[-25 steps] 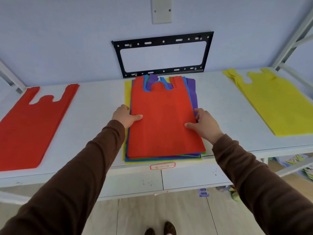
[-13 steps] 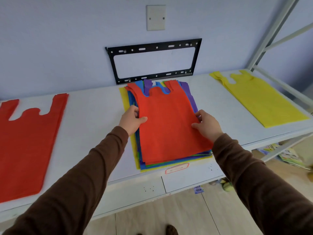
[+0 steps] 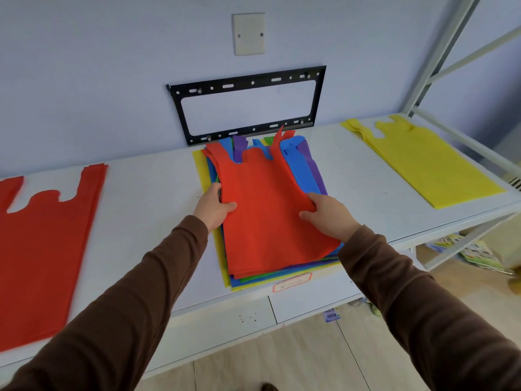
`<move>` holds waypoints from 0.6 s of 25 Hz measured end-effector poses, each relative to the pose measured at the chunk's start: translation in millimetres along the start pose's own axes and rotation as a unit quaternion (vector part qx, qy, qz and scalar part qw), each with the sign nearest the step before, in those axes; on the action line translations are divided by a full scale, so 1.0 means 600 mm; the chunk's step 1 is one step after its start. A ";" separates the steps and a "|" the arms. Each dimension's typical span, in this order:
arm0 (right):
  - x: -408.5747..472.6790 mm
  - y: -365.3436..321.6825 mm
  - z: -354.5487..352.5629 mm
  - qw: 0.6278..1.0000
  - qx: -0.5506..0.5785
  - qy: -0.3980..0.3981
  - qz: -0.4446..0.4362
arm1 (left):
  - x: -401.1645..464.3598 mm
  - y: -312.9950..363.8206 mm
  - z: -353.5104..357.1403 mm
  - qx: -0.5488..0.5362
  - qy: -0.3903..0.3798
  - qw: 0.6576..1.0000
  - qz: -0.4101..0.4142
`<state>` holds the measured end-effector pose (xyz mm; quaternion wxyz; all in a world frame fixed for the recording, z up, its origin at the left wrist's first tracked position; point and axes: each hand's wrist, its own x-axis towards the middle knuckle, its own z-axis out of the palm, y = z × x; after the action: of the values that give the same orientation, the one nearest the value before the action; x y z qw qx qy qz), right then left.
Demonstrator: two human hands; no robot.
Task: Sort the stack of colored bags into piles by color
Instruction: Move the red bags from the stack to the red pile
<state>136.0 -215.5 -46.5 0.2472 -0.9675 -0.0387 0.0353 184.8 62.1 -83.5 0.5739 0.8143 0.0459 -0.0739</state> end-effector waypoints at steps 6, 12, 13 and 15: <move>0.002 0.011 -0.007 0.998 -0.050 0.023 -0.001 | -0.012 0.012 0.003 0.001 0.002 1.000 0.003; -0.007 0.030 0.004 0.994 -0.091 0.065 0.004 | -0.022 0.022 0.003 0.011 -0.002 1.000 -0.002; -0.008 0.032 0.006 0.991 -0.107 0.076 -0.002 | -0.022 0.022 0.004 0.013 -0.002 1.000 -0.002; -0.010 0.034 0.008 0.986 -0.140 0.083 -0.023 | -0.024 0.024 0.005 0.027 0.000 1.000 -0.001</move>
<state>131.0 -231.4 -60.2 0.1125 -0.9910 -0.0452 -0.0568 172.8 54.8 -68.7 0.5520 0.8292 0.0446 -0.0756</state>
